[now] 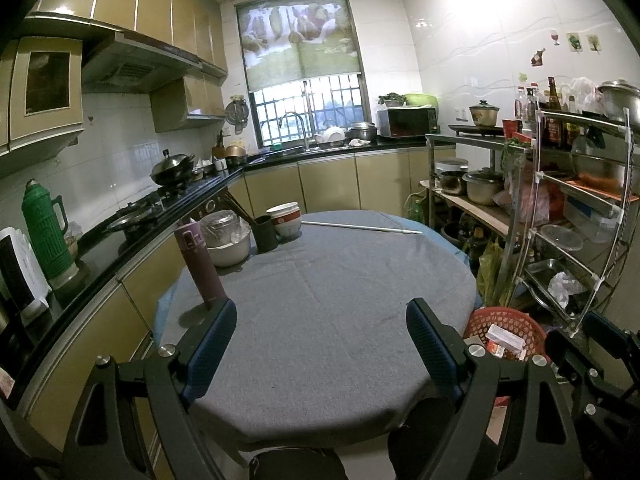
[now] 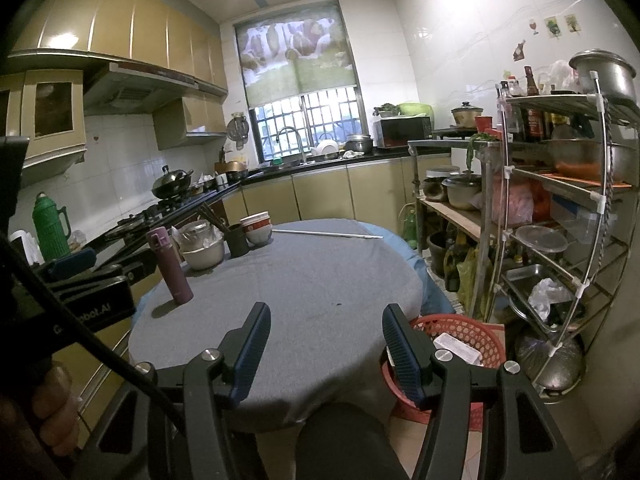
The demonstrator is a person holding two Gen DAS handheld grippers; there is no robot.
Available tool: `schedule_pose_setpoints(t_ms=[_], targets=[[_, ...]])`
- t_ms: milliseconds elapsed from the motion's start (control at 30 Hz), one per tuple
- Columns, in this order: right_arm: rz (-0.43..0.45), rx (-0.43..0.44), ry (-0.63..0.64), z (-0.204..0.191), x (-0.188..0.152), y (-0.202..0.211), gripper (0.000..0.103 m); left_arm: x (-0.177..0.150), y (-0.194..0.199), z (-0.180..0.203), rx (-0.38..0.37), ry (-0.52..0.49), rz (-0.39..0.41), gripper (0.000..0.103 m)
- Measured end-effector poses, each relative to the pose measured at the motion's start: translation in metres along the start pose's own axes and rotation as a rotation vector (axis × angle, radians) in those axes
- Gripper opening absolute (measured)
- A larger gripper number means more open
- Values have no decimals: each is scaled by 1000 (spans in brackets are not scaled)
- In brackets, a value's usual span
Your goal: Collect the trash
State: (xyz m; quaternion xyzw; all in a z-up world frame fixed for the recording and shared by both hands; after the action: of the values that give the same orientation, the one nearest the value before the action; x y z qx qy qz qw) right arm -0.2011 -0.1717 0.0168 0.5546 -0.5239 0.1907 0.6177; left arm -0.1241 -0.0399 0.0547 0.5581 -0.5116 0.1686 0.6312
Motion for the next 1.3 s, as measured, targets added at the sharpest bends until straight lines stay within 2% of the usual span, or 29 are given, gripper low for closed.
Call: schedule_pose_setpoints(t_ms=[833, 1033, 1300], targets=[[-5, -11, -8, 3, 0, 0, 62, -1, -1, 1, -5, 0, -7, 87], [-11, 23, -8, 4, 5, -9, 62, -4, -8, -4, 13, 1, -17, 87], [-33, 66, 28, -6, 17, -36, 62, -5, -31, -18, 40, 45, -72, 87]])
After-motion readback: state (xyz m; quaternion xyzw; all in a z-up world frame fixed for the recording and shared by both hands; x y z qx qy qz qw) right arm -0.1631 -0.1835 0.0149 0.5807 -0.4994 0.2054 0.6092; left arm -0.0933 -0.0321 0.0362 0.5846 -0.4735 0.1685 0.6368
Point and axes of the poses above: each gripper's, at about its wrist camera, not at the fingertips, and y roughly against the way its jaws point, z to its right, x to its top, the point moved 3 cm from there along -y, roughly the way its jaws point, and after that the axes turned 8 degrees about -z, right-handed, at the moved point
